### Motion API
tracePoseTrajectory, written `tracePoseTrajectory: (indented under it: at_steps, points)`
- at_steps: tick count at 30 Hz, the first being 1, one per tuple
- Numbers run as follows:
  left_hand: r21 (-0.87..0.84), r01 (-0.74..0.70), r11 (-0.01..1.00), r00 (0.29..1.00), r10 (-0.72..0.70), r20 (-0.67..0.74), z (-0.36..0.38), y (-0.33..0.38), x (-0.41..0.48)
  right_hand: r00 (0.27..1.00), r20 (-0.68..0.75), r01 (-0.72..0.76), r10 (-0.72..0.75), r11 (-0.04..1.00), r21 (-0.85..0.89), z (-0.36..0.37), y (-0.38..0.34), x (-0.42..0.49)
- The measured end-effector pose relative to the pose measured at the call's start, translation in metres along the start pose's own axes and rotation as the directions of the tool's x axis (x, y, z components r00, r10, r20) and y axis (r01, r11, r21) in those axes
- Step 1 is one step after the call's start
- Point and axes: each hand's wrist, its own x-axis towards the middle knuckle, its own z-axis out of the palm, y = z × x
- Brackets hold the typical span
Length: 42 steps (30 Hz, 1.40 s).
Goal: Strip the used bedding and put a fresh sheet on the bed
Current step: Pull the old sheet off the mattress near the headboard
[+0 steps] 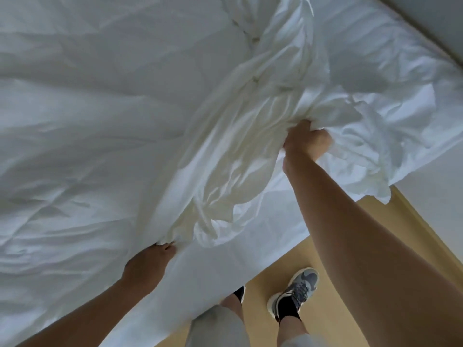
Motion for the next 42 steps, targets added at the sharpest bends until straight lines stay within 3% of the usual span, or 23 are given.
tracePoseTrajectory:
  at_steps: [2,4,5,7,9,10,12,14,16,18,19,21,23,25,28,30,32,33,36,39,40,41,42]
  points:
    - [-0.092,-0.016,0.996,0.989,0.029,0.143,-0.012,0.002,0.002,0.999,0.022,-0.032,0.03,0.997,0.072,-0.006,0.008,-0.011]
    - [-0.316,-0.039,0.948,0.977,0.103,0.188,-0.046,0.014,0.011,0.994,0.067,-0.089,0.083,0.991,0.099,-0.014,0.024,-0.02]
    - [-0.417,-0.072,0.906,0.983,0.136,0.125,-0.067,0.021,0.017,0.988,0.092,-0.131,0.124,0.989,0.074,-0.017,0.034,-0.026]
    - [-0.515,-0.199,0.834,0.977,0.125,-0.175,-0.115,0.036,0.032,0.967,0.133,-0.219,0.216,0.976,0.005,-0.022,0.056,-0.041]
    - [-0.48,-0.34,0.809,0.876,0.087,-0.474,-0.162,0.061,0.057,0.927,0.22,-0.311,0.304,0.95,-0.004,-0.03,0.075,-0.057]
    - [-0.427,-0.39,0.816,0.829,0.11,-0.548,-0.182,0.076,0.074,0.897,0.278,-0.357,0.344,0.934,-0.003,-0.035,0.08,-0.061]
    - [-0.295,-0.391,0.872,0.826,0.191,-0.531,-0.211,0.106,0.114,0.828,0.389,-0.406,0.403,0.91,-0.08,-0.051,0.079,-0.061]
    - [-0.156,-0.286,0.946,0.877,0.192,-0.441,-0.219,0.13,0.15,0.782,0.484,-0.32,0.393,0.919,-0.23,-0.074,0.071,-0.049]
    - [-0.097,-0.204,0.974,0.919,0.157,-0.362,-0.212,0.145,0.176,0.817,0.494,-0.109,0.297,0.921,-0.374,-0.097,0.059,-0.036]
    - [-0.137,-0.163,0.977,0.953,0.12,-0.277,-0.201,0.154,0.191,0.944,0.328,0.145,0.021,0.869,-0.473,-0.115,0.047,-0.016]
    - [-0.149,-0.146,0.978,0.965,0.108,-0.238,-0.196,0.159,0.194,0.967,0.204,0.241,-0.156,0.824,-0.513,-0.12,0.04,0.0]
    - [-0.157,-0.12,0.98,0.98,0.092,-0.176,-0.187,0.167,0.196,0.918,0.087,0.37,-0.388,0.754,-0.543,-0.122,0.028,0.045]
    - [-0.145,-0.106,0.984,0.992,0.094,-0.085,-0.184,0.173,0.197,0.911,0.194,0.396,-0.364,0.639,-0.659,-0.116,0.023,0.1]
    - [-0.067,-0.123,0.99,0.991,0.126,0.037,-0.198,0.176,0.197,0.94,0.316,0.337,-0.13,0.506,-0.794,-0.104,0.027,0.146]
    - [-0.067,-0.132,0.989,0.974,0.142,0.179,-0.246,0.186,0.21,0.919,0.393,0.328,0.044,0.468,-0.82,-0.083,0.054,0.176]
    - [-0.221,-0.126,0.967,0.99,0.136,0.028,-0.281,0.205,0.228,0.867,0.499,0.451,0.005,0.42,-0.788,-0.075,0.073,0.18]
    - [-0.299,-0.254,0.92,0.958,0.197,-0.207,-0.302,0.235,0.258,0.794,0.607,0.586,-0.033,0.306,-0.75,-0.079,0.081,0.181]
    - [-0.305,-0.296,0.905,0.945,0.231,-0.232,-0.308,0.253,0.275,0.775,0.629,0.617,-0.059,0.284,-0.734,-0.085,0.081,0.186]
    - [-0.15,-0.217,0.965,0.975,0.221,0.012,-0.314,0.295,0.324,0.765,0.643,0.614,-0.03,0.333,-0.716,-0.108,0.063,0.207]
    - [-0.012,-0.11,0.994,0.984,0.111,0.136,-0.295,0.315,0.35,0.653,0.754,0.617,0.08,0.521,-0.59,-0.13,0.032,0.245]
    - [0.042,-0.128,0.991,0.984,0.121,0.131,-0.285,0.32,0.352,0.657,0.754,0.632,-0.028,0.566,-0.53,-0.134,0.021,0.263]
    - [0.117,-0.156,0.981,0.983,0.143,0.113,-0.277,0.323,0.353,0.668,0.719,0.688,-0.192,0.529,-0.497,-0.135,0.013,0.283]
    - [0.175,-0.178,0.968,0.982,0.165,0.086,-0.269,0.324,0.353,0.666,0.687,0.735,-0.291,0.415,-0.536,-0.135,0.006,0.303]
